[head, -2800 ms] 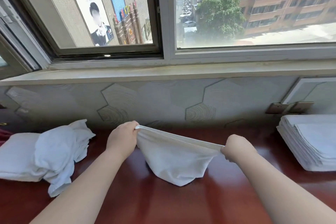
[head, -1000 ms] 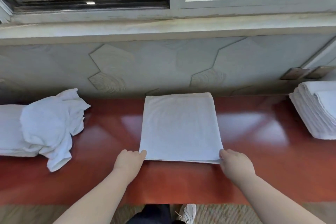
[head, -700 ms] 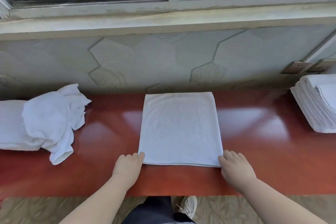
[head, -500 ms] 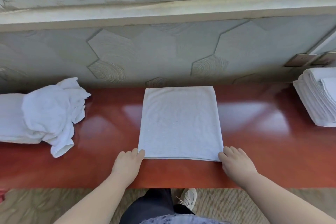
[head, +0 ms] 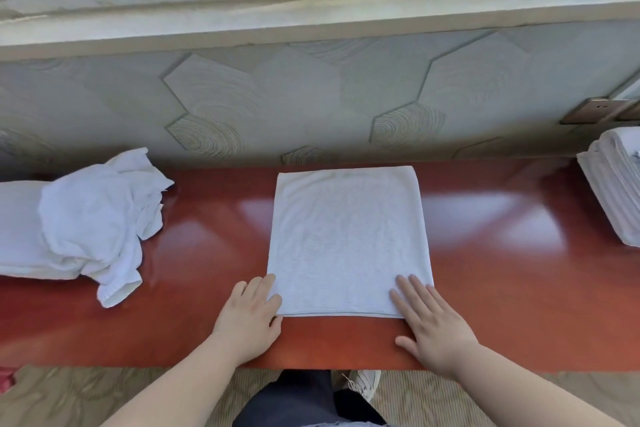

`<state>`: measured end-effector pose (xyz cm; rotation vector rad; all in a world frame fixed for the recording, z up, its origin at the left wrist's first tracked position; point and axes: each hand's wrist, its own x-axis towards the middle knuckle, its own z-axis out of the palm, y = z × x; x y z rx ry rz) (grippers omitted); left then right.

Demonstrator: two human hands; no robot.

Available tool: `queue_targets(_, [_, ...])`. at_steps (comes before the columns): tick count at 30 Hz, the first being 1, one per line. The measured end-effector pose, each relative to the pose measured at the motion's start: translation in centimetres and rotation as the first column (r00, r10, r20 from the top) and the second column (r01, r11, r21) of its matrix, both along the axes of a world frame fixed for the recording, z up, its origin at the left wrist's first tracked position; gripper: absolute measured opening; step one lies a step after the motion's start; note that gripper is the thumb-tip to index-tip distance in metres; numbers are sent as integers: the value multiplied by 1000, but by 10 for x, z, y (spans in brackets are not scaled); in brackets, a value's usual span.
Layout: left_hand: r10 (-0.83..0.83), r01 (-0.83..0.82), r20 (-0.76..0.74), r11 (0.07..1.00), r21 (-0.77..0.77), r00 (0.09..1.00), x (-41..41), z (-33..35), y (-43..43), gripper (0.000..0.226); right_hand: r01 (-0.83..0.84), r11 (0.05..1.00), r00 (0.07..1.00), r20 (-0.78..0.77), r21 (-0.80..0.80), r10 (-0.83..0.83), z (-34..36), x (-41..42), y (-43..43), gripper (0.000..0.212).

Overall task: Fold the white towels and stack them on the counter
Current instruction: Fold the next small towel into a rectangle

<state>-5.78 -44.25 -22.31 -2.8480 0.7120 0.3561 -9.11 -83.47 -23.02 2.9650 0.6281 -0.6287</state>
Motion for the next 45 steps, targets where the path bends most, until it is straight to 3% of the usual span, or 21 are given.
queue_targets(4, [111, -114, -30, 982, -150, 993, 40, 4, -27, 46, 46, 999, 999, -30, 29, -45, -6, 4, 12, 86])
queue_targets(9, [164, -192, -137, 956, -222, 977, 137, -14, -74, 70, 157, 982, 987, 0, 103, -158, -8, 82, 58, 81])
queue_targets(12, [142, -164, -135, 971, -174, 981, 180, -30, -84, 79, 180, 977, 982, 37, 112, -185, -14, 139, 74, 78])
queue_targets(19, [140, -148, -59, 975, -165, 988, 190, -69, -77, 91, 0, 989, 999, 42, 146, -6, -52, 210, 70, 75])
queue_targets(21, [150, -160, -74, 975, -151, 986, 190, -70, -78, 92, 209, 969, 974, 65, 131, -219, -58, 222, 50, 75])
queue_targets(23, [156, -166, -75, 975, -149, 985, 190, -72, -75, 92, 517, 849, 848, 65, 111, -525, -59, 234, 33, 75])
queue_targets(25, [159, -171, -90, 975, -144, 983, 190, -70, -73, 92, 646, 758, 757, 45, 92, -651, -60, 246, 28, 75])
queue_targets(29, [156, -172, -110, 973, -157, 982, 191, -68, -75, 92, 554, 827, 822, 91, 101, -562, -56, 247, 29, 73])
queue_targets(36, [166, -184, -101, 961, -208, 981, 193, -69, -71, 90, 566, 810, 802, 125, 153, -584, -64, 248, 27, 74])
queue_targets(42, [214, -236, -105, 925, -299, 971, 220, -67, -73, 72, 566, 810, 795, 156, 155, -586, -68, 247, 26, 75])
queue_targets(45, [360, -370, -86, 895, -251, 929, 248, -66, -56, 70, 564, 810, 794, 164, 159, -585, -69, 247, 26, 75])
